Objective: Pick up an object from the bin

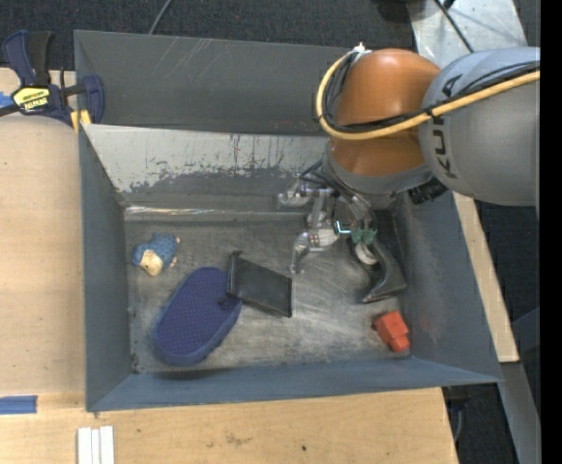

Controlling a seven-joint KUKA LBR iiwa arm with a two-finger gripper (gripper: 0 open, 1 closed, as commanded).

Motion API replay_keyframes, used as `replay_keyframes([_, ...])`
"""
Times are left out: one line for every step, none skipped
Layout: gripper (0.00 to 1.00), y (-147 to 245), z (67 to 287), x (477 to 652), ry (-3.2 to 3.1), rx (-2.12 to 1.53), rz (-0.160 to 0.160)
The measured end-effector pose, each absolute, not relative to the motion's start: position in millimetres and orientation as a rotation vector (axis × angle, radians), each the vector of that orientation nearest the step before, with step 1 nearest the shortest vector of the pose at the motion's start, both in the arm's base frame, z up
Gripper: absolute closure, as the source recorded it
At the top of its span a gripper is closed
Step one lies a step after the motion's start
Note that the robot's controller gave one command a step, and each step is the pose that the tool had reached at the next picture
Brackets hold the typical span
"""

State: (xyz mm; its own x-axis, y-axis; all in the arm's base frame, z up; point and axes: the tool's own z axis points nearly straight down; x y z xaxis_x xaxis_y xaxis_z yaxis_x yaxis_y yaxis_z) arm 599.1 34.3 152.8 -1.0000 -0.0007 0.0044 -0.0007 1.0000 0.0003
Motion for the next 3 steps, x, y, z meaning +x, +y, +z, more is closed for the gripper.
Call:
replay_keyframes([0.00, 79.2, 72.1, 584.0, -3.153, -0.020, 0.001])
replay_keyframes([1.00, 79.2, 78.8, 589.2, -3.170, -0.023, -0.005])
replay_keyframes([1.00, 75.8, 226.3, 618.4, -3.153, -0.098, -0.002])
